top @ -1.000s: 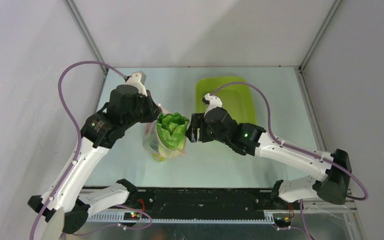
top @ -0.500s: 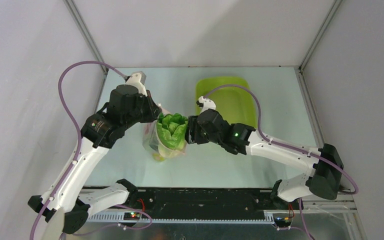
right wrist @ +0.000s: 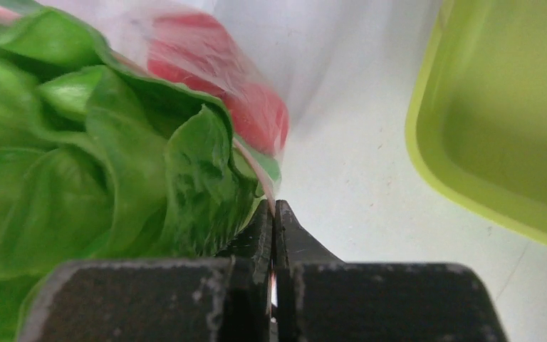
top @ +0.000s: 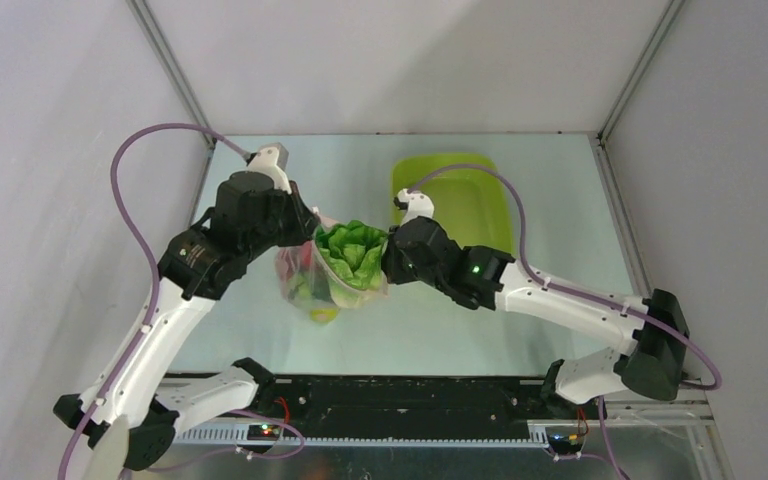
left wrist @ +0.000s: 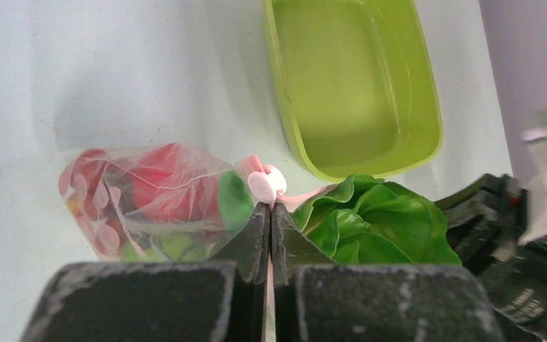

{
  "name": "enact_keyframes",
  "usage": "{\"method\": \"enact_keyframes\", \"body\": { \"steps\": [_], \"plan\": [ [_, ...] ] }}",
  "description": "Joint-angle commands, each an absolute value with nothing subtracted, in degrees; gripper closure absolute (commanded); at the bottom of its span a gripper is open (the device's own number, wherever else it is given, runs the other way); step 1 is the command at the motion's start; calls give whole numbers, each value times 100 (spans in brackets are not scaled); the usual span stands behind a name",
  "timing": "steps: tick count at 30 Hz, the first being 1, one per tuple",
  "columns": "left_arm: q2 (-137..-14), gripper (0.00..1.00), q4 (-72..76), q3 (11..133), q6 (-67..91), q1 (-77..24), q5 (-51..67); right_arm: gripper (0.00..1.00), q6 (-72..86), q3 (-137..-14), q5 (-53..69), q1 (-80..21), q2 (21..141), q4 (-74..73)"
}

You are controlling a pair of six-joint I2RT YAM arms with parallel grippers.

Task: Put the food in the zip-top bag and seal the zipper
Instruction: Adjust the fake vegetable in the zipper food storage bag.

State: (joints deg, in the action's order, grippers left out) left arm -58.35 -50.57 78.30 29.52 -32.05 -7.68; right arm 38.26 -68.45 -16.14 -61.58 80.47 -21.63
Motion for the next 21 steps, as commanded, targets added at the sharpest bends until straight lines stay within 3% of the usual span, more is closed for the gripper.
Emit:
{"method": "enact_keyframes", "body": {
  "steps": [1,15,21],
  "plan": [
    [-5515,100,-4843,7948,2881,-3156,-1209,100,2913,-7464,-2336,-6226,7585,-2238],
    [-5339,100,-5013,7905,2909,-3146,-1531,100,1819,-8085,-2929,-6588,7630,-2577],
    [-5381,89,-5223,7817,2967,-3129,-1692,100,1803,-8095,-2692,-6591,7746,-2607]
  ]
}}
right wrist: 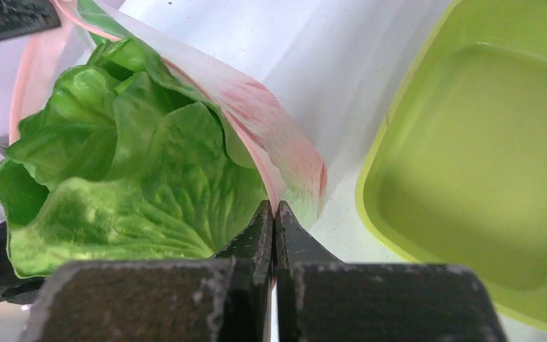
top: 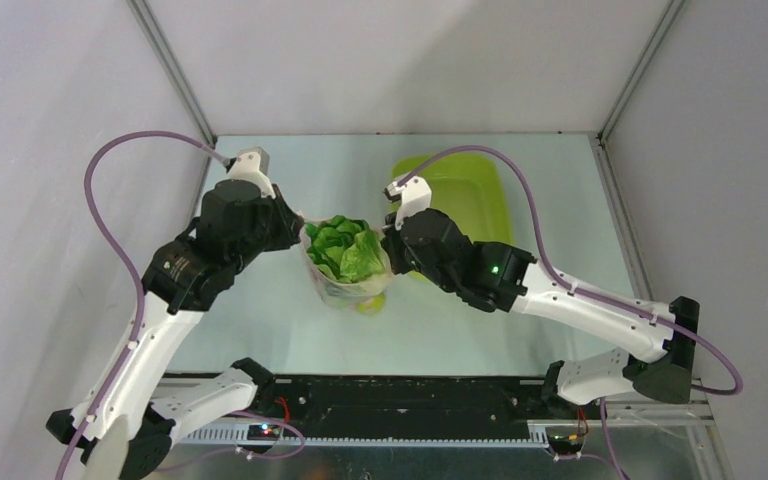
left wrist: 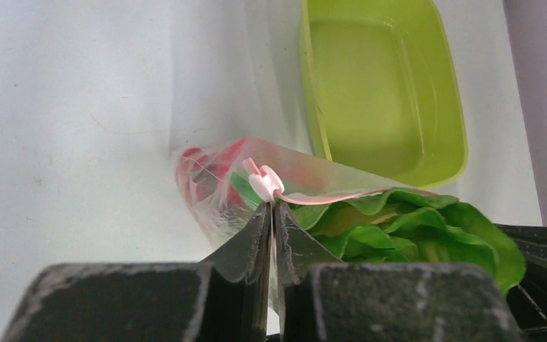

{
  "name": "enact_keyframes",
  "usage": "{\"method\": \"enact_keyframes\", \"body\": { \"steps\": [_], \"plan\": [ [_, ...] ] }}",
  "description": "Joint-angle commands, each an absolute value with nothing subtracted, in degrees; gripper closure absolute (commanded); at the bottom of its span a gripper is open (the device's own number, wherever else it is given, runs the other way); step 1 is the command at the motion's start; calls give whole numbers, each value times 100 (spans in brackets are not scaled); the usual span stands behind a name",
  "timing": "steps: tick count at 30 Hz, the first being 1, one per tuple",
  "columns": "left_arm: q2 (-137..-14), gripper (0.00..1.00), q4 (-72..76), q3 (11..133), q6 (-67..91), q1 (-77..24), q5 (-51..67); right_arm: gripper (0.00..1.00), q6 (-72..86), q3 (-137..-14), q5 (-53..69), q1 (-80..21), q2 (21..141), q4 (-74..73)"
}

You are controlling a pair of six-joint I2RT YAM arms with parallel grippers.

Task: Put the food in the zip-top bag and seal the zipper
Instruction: Adjust the fake vegetable in the zipper food storage bag.

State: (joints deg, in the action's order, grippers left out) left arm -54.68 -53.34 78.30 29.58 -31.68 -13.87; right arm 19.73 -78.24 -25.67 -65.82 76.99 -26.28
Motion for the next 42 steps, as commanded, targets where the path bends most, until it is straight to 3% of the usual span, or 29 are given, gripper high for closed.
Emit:
{"method": "enact_keyframes", "body": {
  "steps": [1,2,3,5,7,18,25,29,34,42],
  "plan": [
    [-5379,83,-5217,7807,2969,-3129,-1676,100,1796,-8095,-2678,-6591,7764,-2563],
    [-5370,78,-5211,7792,2975,-3129,-1617,100,1785,-8099,-2656,-6592,7767,-2539],
    [-5370,63,-5216,7810,2973,-3125,-1586,100,1774,-8111,-2642,-6587,7769,-2487],
    [-5379,42,-5263,7883,2953,-3128,-1492,100,1735,-8157,-2592,-6591,7783,-2438],
    [-5366,35,-5250,7989,2928,-3124,-1368,100,1694,-8220,-2511,-6592,7830,-2435],
    [-5147,38,-3844,8162,2869,-3310,1888,100,1952,-8544,-2449,-6537,7986,-2759],
    [-5580,44,-4322,8352,2514,-3893,1522,100,2069,-8551,-2334,-6502,7974,-2759],
    [-5934,54,-4825,8269,2358,-4240,1340,100,2150,-8607,-2223,-6402,7956,-2815],
    [-6303,68,-5754,8094,2341,-4427,153,100,2179,-8670,-2075,-6226,7935,-2917],
    [-6455,75,-6067,7585,2656,-4430,-1305,100,2155,-8631,-1895,-5991,7806,-3022]
  ]
}}
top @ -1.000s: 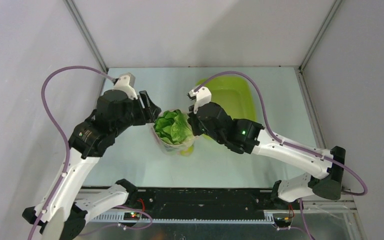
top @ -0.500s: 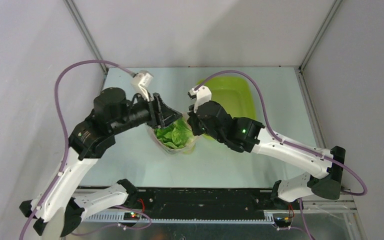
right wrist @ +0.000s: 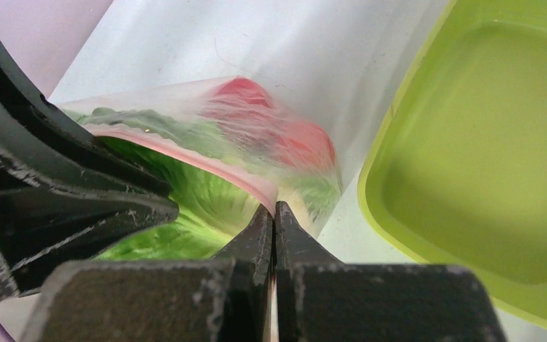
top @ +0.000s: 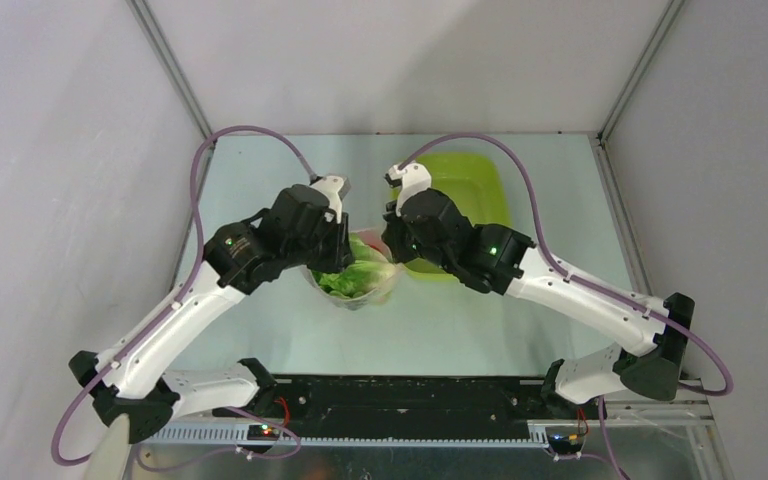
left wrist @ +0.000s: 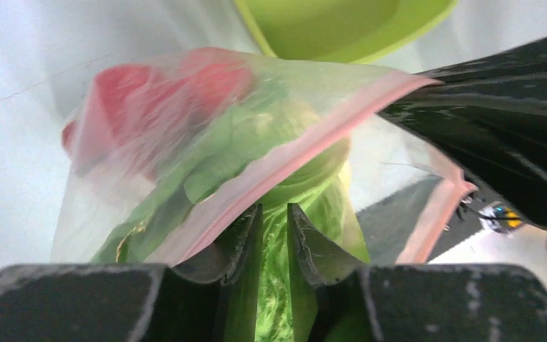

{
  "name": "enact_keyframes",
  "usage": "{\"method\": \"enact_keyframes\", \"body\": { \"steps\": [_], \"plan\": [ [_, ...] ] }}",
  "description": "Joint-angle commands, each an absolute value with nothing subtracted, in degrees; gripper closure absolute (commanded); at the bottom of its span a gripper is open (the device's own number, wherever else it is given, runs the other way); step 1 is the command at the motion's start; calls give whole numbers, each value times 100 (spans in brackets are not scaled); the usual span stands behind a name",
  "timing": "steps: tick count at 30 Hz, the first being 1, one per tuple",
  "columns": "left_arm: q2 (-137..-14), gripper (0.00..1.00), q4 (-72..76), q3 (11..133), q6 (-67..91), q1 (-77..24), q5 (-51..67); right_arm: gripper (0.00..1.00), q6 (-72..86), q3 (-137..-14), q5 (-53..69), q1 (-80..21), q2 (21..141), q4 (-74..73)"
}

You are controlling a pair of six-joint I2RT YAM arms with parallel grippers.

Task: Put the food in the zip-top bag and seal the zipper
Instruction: Adjust the fake vegetable in the zipper food storage bag.

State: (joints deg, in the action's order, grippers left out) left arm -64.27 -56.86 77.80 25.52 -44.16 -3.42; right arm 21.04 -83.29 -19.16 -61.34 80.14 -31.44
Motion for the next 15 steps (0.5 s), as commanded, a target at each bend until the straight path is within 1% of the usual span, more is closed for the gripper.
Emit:
{"method": "enact_keyframes", "body": {
  "steps": [1,5,8,10,11,13,14,15],
  "plan": [
    [-6505,76,-6070,7563,2682,-4430,-1378,100,2149,-8631,-1879,-5954,7779,-3025],
    [-6661,77,-6219,7533,2866,-4435,-2157,100,2121,-8626,-1719,-5884,7702,-3004],
    [-6780,74,-6326,7613,2948,-4435,-2458,100,2034,-8580,-1505,-5876,7608,-2898],
    [-6789,65,-6305,7690,2925,-4433,-2435,100,1988,-8545,-1367,-5873,7569,-2807],
    [-6778,64,-6232,7743,2878,-4430,-2329,100,1983,-8535,-1317,-5865,7568,-2776],
    [-6687,58,-6071,7826,2787,-4430,-2073,100,1981,-8515,-1307,-5864,7572,-2766],
    [-6585,52,-6011,7859,2756,-4430,-1973,100,1979,-8509,-1304,-5863,7575,-2767],
    [-6527,48,-5875,7924,2682,-4430,-1743,100,1982,-8509,-1308,-5862,7584,-2766]
  ]
}}
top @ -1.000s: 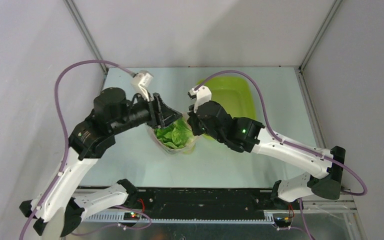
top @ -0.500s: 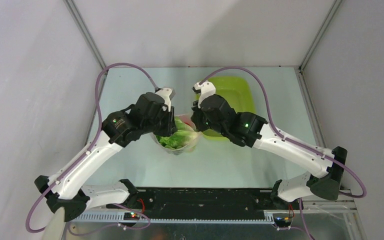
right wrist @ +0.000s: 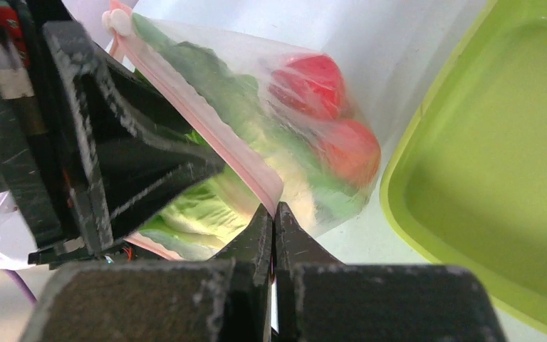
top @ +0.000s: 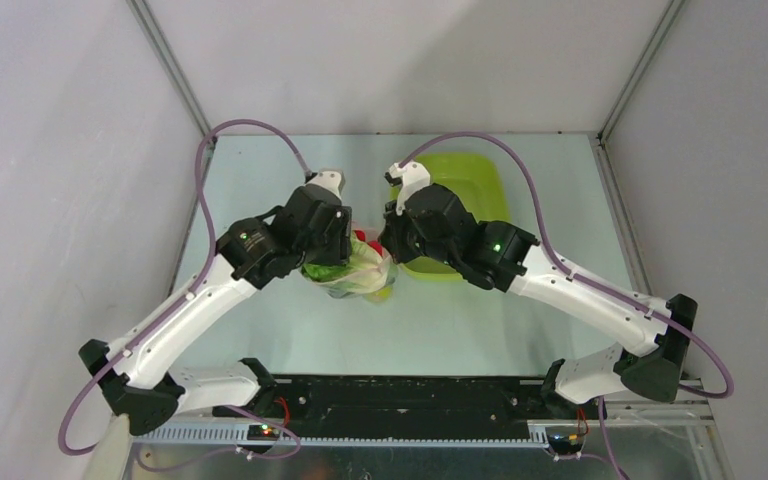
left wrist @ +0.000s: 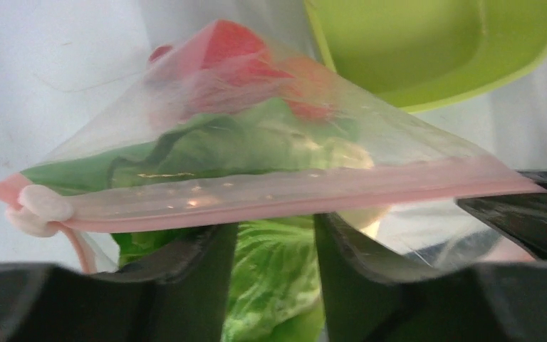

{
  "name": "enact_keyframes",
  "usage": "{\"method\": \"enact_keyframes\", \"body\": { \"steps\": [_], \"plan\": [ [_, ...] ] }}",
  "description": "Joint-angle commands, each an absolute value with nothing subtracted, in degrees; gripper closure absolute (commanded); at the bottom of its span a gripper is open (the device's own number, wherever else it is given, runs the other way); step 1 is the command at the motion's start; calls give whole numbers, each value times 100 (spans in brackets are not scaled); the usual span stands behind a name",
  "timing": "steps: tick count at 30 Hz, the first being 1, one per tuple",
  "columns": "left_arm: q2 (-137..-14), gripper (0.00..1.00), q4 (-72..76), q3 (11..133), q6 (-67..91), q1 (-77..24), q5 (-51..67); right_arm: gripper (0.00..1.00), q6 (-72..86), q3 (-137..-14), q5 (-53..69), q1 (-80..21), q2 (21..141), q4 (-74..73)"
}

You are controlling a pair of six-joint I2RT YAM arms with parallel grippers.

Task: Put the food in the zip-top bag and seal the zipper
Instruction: Adjust the fake vegetable in the zipper food storage bag.

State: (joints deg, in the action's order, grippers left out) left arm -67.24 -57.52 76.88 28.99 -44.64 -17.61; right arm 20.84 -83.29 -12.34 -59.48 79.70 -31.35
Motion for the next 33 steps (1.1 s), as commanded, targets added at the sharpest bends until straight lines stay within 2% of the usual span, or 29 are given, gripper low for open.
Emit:
{"method": "enact_keyframes", "body": {
  "steps": [1,7,12,14,17,23,33],
  "plan": [
    [-6406,43,-5812,7961,2659,-4430,-1526,100,1985,-8508,-1304,-5847,7596,-2767],
    [-5794,26,-5614,8205,2589,-4432,-1387,100,2000,-8508,-1277,-5806,7598,-2760],
    [-5306,19,-5883,8191,2832,-4430,-2194,100,1984,-8490,-1231,-5793,7598,-2741],
    [-5216,17,-6145,8154,3000,-4429,-2902,100,1969,-8465,-1191,-5792,7570,-2677],
    [-5221,17,-6516,8049,3314,-4399,-3362,100,1936,-8418,-1104,-5792,7546,-2602],
    [-5369,21,-6137,7648,3513,-4271,-2931,100,1890,-8378,-1014,-5794,7551,-2534],
    [-5556,56,-5840,7206,3494,-3944,-2290,100,1776,-8341,-1084,-5767,7504,-2453]
  ]
}}
